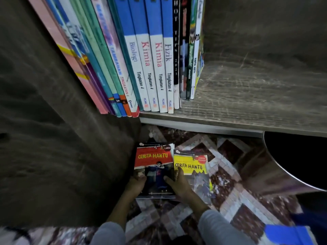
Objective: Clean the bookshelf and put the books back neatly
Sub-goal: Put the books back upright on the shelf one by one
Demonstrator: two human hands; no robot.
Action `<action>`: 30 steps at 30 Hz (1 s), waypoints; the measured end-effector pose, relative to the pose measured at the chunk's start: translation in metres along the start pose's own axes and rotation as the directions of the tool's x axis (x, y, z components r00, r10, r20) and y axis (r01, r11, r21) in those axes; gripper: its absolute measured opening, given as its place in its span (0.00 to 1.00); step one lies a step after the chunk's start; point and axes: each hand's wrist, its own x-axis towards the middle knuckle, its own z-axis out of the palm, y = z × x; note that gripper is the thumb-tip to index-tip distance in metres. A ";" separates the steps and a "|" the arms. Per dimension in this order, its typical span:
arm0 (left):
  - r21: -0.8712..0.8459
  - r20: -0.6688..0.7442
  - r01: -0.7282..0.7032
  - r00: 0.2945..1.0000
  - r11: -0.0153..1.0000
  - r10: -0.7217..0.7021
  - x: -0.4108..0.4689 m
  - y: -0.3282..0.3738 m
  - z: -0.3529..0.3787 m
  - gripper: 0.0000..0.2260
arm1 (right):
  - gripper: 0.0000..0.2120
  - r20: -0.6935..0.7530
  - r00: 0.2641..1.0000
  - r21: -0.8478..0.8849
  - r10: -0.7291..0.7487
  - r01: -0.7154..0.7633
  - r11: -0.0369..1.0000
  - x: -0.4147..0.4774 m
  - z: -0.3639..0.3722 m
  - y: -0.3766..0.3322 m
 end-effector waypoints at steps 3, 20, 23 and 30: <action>-0.136 -0.050 0.034 0.998 0.990 -0.041 0.007 -0.005 0.005 0.15 | 0.18 0.084 0.996 0.098 0.038 -0.046 0.994 0.014 0.007 0.012; -0.229 -0.047 0.253 0.962 0.940 -0.270 0.001 -0.015 0.015 0.40 | 0.21 0.245 0.936 0.377 0.253 -0.333 0.864 -0.008 -0.014 -0.003; -0.245 0.069 0.175 0.984 0.954 -0.163 -0.003 -0.008 0.007 0.25 | 0.32 0.214 0.958 0.404 0.189 -0.263 0.876 -0.009 -0.021 -0.014; -0.106 0.176 0.058 0.984 0.993 -0.038 -0.037 0.021 -0.011 0.28 | 0.09 0.183 0.964 0.392 0.194 -0.253 0.885 -0.045 -0.054 -0.051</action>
